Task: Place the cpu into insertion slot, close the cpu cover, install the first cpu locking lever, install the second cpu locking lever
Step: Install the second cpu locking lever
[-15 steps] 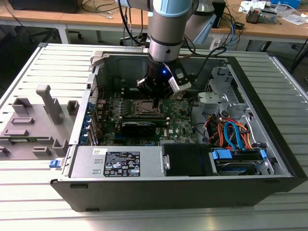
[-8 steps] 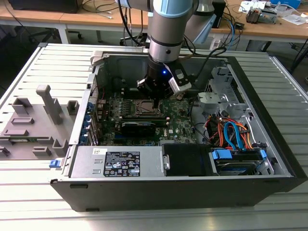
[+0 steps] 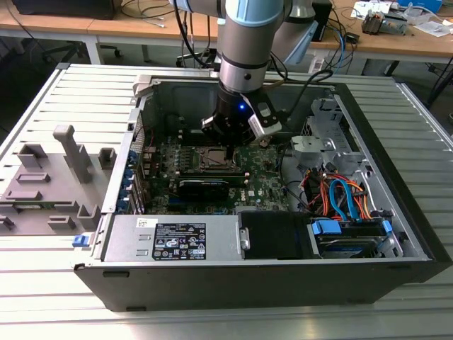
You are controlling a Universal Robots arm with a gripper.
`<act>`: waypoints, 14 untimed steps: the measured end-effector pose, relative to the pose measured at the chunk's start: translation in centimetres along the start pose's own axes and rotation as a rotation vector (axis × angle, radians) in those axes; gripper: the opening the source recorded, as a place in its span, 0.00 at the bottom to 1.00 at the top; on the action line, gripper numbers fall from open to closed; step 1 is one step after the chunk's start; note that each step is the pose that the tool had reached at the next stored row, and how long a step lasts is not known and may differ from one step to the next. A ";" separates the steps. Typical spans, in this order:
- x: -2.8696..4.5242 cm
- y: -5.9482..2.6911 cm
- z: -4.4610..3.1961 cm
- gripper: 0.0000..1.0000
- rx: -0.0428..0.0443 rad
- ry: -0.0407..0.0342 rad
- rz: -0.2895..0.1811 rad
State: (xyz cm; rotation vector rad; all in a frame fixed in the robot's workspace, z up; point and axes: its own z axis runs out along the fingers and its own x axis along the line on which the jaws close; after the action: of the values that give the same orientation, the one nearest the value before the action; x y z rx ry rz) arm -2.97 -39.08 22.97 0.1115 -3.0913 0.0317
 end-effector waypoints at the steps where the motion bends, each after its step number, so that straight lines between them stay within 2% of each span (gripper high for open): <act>1: 0.00 -0.02 0.00 0.11 0.0000 0.0000 0.000; 14: -0.01 -0.23 0.03 0.11 0.0003 0.0000 0.000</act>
State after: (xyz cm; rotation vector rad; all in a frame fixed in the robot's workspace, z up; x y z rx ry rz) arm -2.95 -39.31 22.94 0.1115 -3.0913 0.0322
